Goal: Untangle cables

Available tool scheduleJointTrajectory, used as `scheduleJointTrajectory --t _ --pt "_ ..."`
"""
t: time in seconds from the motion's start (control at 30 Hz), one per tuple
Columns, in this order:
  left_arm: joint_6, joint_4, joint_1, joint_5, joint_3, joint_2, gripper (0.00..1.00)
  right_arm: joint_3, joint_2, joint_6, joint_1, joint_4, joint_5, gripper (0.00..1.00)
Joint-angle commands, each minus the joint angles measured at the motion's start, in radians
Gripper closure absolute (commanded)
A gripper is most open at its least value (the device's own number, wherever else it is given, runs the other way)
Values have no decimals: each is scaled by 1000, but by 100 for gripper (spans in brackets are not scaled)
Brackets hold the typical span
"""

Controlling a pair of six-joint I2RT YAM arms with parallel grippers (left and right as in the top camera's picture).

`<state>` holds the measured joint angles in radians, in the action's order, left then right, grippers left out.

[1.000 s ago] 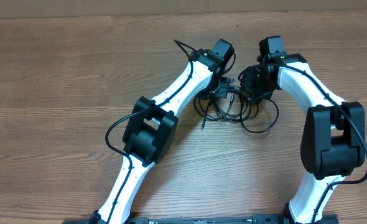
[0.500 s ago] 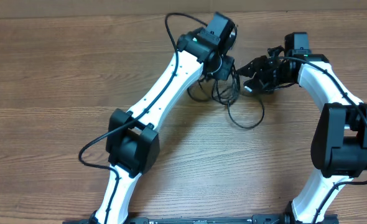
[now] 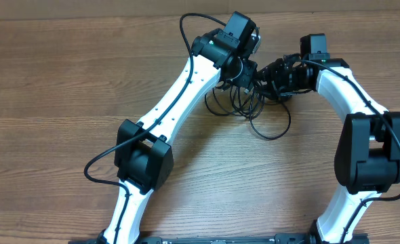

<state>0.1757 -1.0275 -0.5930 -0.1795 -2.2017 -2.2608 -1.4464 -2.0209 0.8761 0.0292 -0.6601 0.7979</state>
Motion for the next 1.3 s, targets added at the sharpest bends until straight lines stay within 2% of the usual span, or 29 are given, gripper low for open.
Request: scheduleJointTrajectory --t 0.0,0.23,0.47,0.9,1.1,1.13,1.2,1.27 --pt "-23 0 5 -21 -11 10 96 0 -5 114 0 2 -5 66" --pt "-23 0 5 -24 -11 10 96 0 -5 228 27 37 -128 65" --pt "-23 0 3 -24 -11 10 96 0 -5 228 86 165 -191 62" --pt "-22 -8 4 -24 -11 10 96 24 -5 253 173 228 -445 64" --pt "-19 -8 4 -24 -11 10 96 28 -41 253 220 267 -513 72" --pt "-18 -8 4 -24 -11 10 96 28 -51 253 226 274 -513 77" --pt "-19 -9 4 -24 -11 10 96 28 -63 249 231 277 -513 94" --pt "-19 -13 5 -20 -11 10 96 28 -63 219 231 273 -513 96"
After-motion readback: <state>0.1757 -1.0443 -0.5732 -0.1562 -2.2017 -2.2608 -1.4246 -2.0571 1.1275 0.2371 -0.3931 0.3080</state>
